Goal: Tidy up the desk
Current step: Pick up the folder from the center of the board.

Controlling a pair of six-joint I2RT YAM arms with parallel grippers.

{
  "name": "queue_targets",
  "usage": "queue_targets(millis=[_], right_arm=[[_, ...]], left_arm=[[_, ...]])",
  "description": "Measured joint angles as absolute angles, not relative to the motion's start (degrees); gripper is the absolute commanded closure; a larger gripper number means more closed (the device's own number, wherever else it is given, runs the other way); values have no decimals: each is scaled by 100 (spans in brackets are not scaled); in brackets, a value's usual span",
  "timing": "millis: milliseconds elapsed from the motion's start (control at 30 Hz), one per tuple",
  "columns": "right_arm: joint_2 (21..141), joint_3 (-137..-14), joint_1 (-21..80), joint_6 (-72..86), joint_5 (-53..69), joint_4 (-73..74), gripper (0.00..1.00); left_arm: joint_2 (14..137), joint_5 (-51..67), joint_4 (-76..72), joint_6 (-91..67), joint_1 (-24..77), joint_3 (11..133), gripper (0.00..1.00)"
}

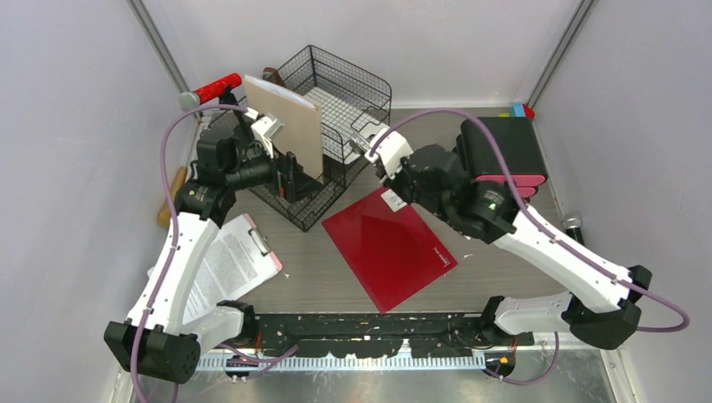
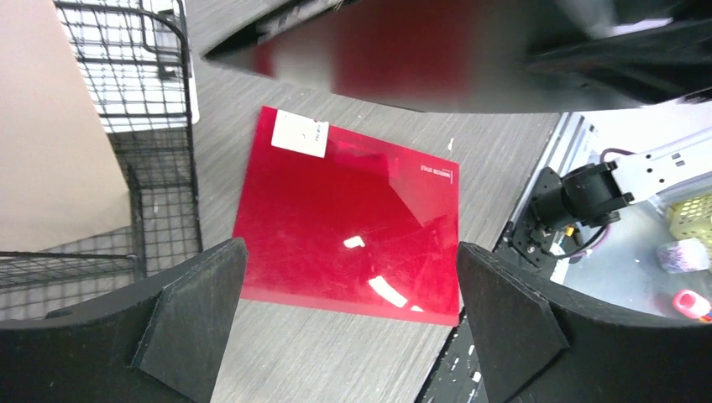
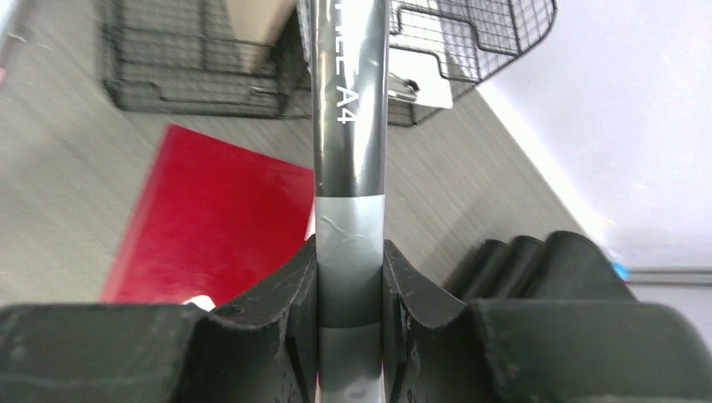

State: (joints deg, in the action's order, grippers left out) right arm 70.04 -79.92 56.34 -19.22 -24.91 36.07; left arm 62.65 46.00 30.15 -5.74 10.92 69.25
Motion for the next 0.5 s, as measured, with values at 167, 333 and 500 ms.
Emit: queue_targets(millis=[167,333,500], right_arm=[[6886,-8960,5378,-1382,-1166,4200,100],[6866,-9596,5151,-937,-40,4541,100],[7072,-10171,4893,-508,816,4779,100]], left_arm=[[6246,4766,2228,-1131,1092,6326,0],[6215,4818,1566,-1448,1092,5957,0],[6095,4969,775,-1776,1092,5465,0]])
